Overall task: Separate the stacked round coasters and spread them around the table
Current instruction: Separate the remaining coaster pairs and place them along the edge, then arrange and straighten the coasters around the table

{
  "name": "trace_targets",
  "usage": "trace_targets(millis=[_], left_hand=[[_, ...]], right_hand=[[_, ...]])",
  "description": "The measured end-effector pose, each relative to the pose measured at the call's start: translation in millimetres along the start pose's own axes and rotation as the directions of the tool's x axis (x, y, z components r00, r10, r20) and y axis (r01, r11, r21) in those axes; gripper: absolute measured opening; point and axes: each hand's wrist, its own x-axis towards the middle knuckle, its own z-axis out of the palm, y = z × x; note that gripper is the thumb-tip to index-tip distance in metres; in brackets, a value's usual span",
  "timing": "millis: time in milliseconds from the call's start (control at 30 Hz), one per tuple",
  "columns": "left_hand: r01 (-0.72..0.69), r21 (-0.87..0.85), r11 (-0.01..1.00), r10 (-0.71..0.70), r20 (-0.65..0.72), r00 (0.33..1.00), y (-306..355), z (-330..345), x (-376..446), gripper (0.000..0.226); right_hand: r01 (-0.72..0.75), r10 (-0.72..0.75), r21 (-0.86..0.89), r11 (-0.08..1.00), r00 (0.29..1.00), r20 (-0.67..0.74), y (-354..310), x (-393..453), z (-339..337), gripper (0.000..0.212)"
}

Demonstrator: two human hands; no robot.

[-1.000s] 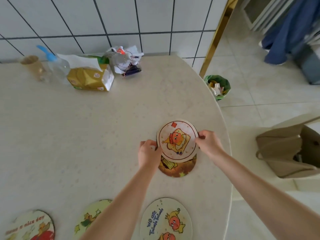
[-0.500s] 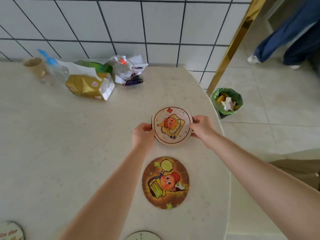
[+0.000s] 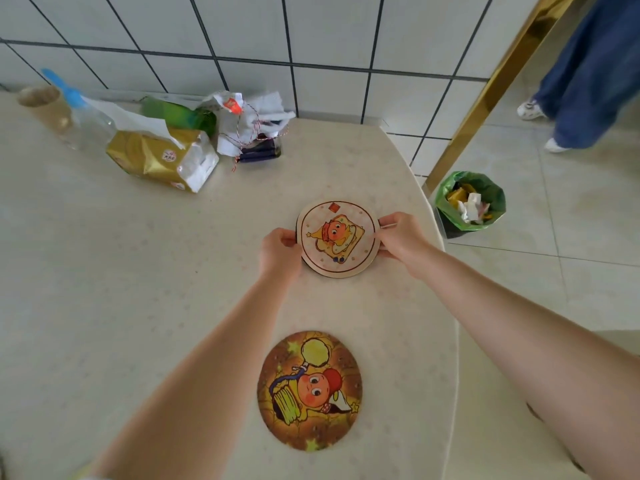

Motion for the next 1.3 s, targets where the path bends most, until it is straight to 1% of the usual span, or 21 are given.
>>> trace_targets(millis=[33, 100, 133, 200, 267, 367, 467, 567, 700, 800, 933, 1033, 1133, 1167, 1300], left_hand=[[0.003, -0.005, 1.000, -0.003, -0.008, 1.000, 0, 0, 0, 0.027], [0.016, -0.016, 1.000, -0.016, -0.020, 1.000, 1, -2, 1, 0.028], [0.025, -0.019, 1.000, -0.026, -0.025, 0.999, 2, -2, 2, 0.029], [0.046, -0.027, 0.999, -0.046, -0.030, 0.998, 1, -3, 2, 0.030], [0.070, -0.047, 0.996, -0.072, -0.043, 0.996, 0, -2, -1, 0.032], [0.133, -0.095, 0.987, -0.140, -0.067, 0.988, -4, 0, -9, 0.035], [0.199, -0.152, 0.968, -0.213, -0.081, 0.974, -11, 4, -16, 0.033], [0.215, -0.213, 0.953, -0.239, -0.095, 0.966, -15, 11, -22, 0.031], [0.187, -0.272, 0.944, -0.215, -0.079, 0.973, -13, 18, -25, 0.036], [0.164, -0.272, 0.948, -0.191, -0.076, 0.979, -10, 19, -23, 0.036], [0.123, -0.278, 0.953, -0.140, -0.042, 0.989, -9, 16, -23, 0.038], [0.088, -0.291, 0.953, -0.098, -0.022, 0.995, -8, 12, -21, 0.034], [0.070, -0.255, 0.964, -0.075, -0.007, 0.997, -3, 8, -16, 0.032], [0.066, -0.239, 0.969, -0.070, -0.005, 0.998, -2, 7, -14, 0.032], [0.050, -0.198, 0.979, -0.053, -0.012, 0.999, 2, -1, -3, 0.036]], right_hand=[[0.005, -0.005, -0.020, 1.000, 1.000, 0.003, 0, 0, -1, 0.028], [0.015, -0.014, -0.086, 0.996, 1.000, 0.010, 1, 2, -3, 0.016], [0.022, -0.021, -0.123, 0.992, 1.000, 0.010, 1, 2, -4, 0.015], [0.027, -0.027, -0.194, 0.981, 1.000, 0.000, 0, 5, -6, 0.028], [0.047, -0.052, -0.244, 0.969, 0.998, -0.016, -3, 7, -8, 0.036], [0.072, -0.079, -0.268, 0.961, 0.997, -0.017, -13, 14, -7, 0.038], [0.090, -0.092, -0.282, 0.955, 0.996, 0.006, -21, 18, -1, 0.041], [0.085, -0.085, -0.294, 0.952, 0.996, 0.011, -24, 21, 4, 0.043], [0.089, -0.088, -0.291, 0.952, 0.996, 0.017, -26, 25, 4, 0.038], [0.084, -0.083, -0.294, 0.952, 0.996, 0.016, -24, 26, 3, 0.029], [0.095, -0.101, -0.272, 0.958, 0.995, -0.007, -21, 24, 4, 0.011], [0.085, -0.091, -0.248, 0.965, 0.996, -0.013, -17, 23, 3, 0.011], [0.078, -0.086, -0.218, 0.973, 0.996, -0.027, -13, 19, 1, 0.010], [0.075, -0.081, -0.201, 0.977, 0.997, -0.022, -12, 17, 0, 0.006], [0.039, -0.040, -0.116, 0.992, 0.999, -0.008, -5, 7, 1, 0.008]])
